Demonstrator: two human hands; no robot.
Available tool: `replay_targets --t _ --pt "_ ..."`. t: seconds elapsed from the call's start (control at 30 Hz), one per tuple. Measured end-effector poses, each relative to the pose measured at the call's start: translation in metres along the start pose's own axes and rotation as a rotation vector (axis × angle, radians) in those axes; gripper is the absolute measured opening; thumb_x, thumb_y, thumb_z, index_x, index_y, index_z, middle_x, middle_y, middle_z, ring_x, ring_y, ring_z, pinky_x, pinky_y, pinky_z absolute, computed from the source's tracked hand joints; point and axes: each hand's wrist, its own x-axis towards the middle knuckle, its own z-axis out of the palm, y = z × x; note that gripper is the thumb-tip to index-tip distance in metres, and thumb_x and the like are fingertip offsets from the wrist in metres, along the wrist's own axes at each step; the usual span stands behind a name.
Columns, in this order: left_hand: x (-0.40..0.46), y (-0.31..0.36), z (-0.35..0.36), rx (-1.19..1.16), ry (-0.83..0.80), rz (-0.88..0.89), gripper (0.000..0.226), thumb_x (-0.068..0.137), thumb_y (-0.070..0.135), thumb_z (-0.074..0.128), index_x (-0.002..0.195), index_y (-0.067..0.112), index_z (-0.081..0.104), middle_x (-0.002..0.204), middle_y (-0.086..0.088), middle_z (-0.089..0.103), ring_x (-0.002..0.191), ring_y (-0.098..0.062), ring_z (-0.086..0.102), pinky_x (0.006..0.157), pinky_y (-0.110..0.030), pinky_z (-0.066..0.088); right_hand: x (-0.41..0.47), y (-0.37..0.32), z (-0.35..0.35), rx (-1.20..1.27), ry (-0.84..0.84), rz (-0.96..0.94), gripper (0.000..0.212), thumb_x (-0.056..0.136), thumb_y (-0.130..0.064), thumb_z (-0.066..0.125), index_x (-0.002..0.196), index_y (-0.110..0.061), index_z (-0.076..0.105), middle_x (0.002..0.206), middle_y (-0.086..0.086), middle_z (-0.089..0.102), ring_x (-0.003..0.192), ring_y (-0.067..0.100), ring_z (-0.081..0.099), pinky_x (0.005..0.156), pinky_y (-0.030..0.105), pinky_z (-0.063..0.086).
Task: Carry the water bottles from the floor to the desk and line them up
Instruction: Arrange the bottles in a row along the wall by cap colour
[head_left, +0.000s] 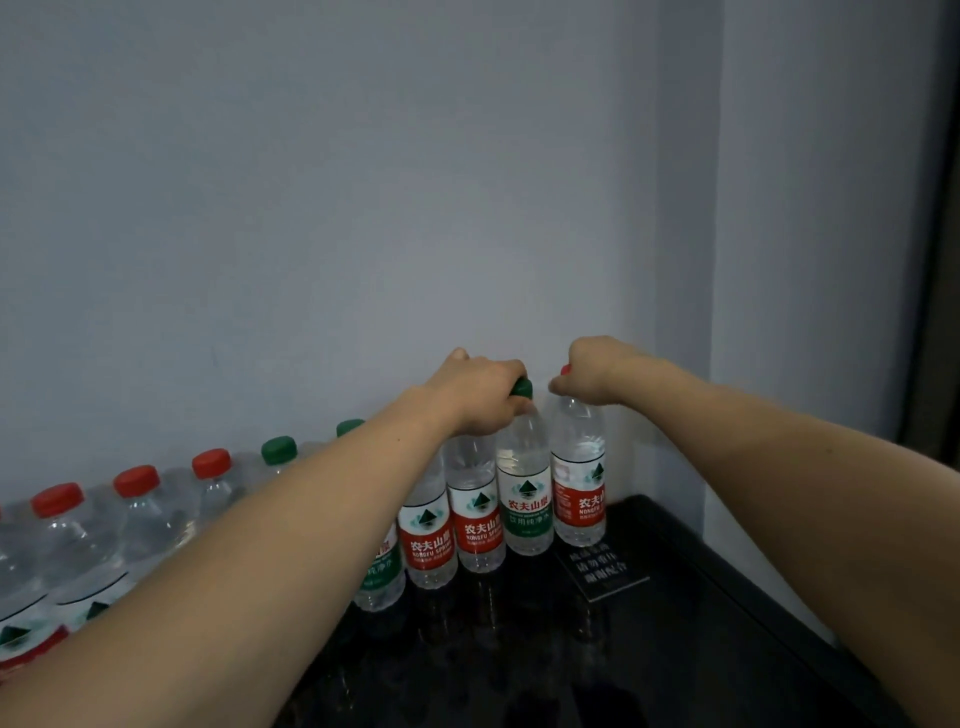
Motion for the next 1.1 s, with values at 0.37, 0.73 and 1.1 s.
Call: replay_targets --t 0.37,0.73,1.1 --pt "0.022 -0.015 0.034 0.011 0.004 -0.047 0.04 0.098 0.05 0.04 0.118 0.017 0.051 0.112 -0.012 0.063 0.104 -0.029 0.053 0.097 -0.042 0.032 0.029 0.01 0.039 0.073 0.065 0.015 0.032 0.091 -0.045 0.057 0.086 -0.014 0.051 0.085 0.006 0.052 0.081 0.026 0.053 0.065 0.031 0.039" --pt "0.019 -0.015 0.051 -0.022 0.156 -0.057 0.026 0.1 0.041 0.041 0.107 0.016 0.042 0.106 -0.01 0.064 0.093 -0.026 0.051 0.09 -0.042 0.033 0.034 0.004 0.051 0.122 0.148 0.072 0.04 0.09 -0.046 0.059 0.07 -0.016 0.042 0.072 0.003 0.048 0.065 0.019 0.05 0.05 0.028 0.032" --pt "0.016 -0.015 0.054 -0.032 0.185 -0.055 0.023 0.1 0.04 0.043 0.107 0.019 0.041 0.102 -0.006 0.065 0.089 -0.024 0.049 0.087 -0.042 0.033 0.033 -0.002 0.052 0.135 0.192 0.158 0.039 0.088 -0.046 0.063 0.072 -0.015 0.045 0.074 0.005 0.053 0.077 0.027 0.059 0.063 0.031 0.043"
